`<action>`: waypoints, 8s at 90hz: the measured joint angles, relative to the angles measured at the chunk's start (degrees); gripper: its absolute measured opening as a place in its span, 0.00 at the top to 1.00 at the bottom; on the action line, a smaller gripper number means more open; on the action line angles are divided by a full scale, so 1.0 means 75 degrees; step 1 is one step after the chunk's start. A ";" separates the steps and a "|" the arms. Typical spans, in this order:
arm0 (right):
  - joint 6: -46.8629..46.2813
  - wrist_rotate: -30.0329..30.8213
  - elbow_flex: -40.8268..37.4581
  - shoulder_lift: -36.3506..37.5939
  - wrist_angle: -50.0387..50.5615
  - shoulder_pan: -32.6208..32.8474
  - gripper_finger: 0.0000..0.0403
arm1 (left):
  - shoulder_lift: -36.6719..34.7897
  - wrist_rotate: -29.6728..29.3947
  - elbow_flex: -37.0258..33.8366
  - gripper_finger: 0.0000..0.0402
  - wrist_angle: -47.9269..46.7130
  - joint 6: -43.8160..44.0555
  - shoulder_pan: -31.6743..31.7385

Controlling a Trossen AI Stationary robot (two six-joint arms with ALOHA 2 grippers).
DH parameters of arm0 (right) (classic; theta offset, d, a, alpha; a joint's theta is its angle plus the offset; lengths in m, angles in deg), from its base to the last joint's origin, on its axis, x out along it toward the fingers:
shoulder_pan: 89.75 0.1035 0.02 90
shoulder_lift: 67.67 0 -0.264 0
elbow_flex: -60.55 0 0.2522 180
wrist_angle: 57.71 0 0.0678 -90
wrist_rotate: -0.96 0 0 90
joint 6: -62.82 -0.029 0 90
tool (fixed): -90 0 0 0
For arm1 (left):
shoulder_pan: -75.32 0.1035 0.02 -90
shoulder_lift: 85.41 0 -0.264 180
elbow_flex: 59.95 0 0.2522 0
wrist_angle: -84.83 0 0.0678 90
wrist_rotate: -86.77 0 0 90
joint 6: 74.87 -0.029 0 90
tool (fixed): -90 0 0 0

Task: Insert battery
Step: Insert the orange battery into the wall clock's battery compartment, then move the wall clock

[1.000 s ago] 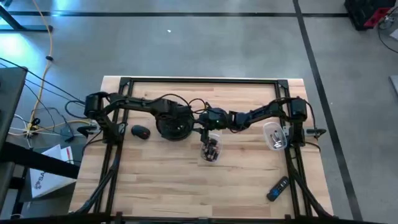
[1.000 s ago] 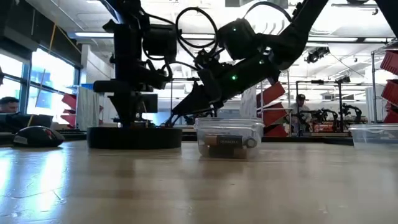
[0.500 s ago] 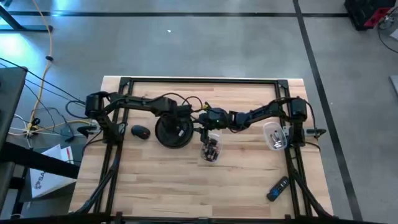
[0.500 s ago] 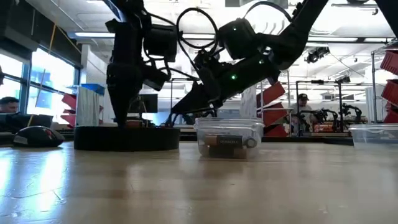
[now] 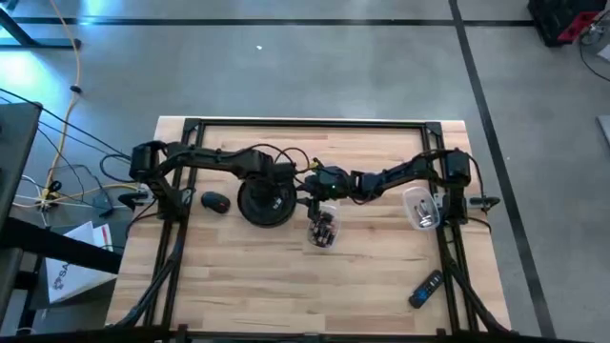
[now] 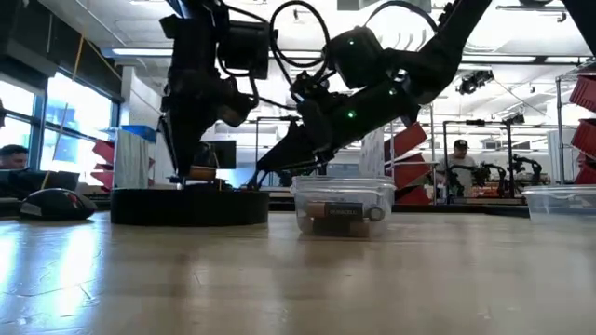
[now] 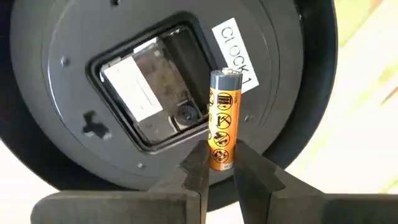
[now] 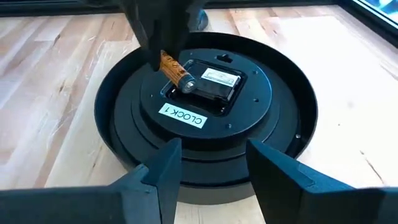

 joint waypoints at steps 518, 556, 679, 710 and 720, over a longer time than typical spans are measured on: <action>-0.0213 0.0009 -0.0003 0.0003 0.0172 0.0012 0.63 | 0.0279 -0.1463 -0.0122 1.00 0.0855 0.1110 -0.0284; -0.0224 0.0009 -0.0009 0.0003 0.0178 0.0012 0.63 | 0.0487 -0.2219 -0.0119 1.00 0.1031 0.0969 -0.0281; 0.1970 -0.0699 0.1674 -0.0307 0.2605 0.0416 0.63 | -0.2195 -0.4262 -0.1349 1.00 0.4176 0.0498 -0.0334; 0.2591 -0.1749 0.2937 -0.1542 0.2860 0.0231 0.63 | -0.4190 -0.3810 -0.4278 1.00 0.7481 0.0036 -0.0286; 0.2585 -0.2071 0.3420 -0.2130 0.2984 0.0184 0.63 | -0.4475 -0.3254 -0.5265 1.00 0.9366 -0.0457 -0.0284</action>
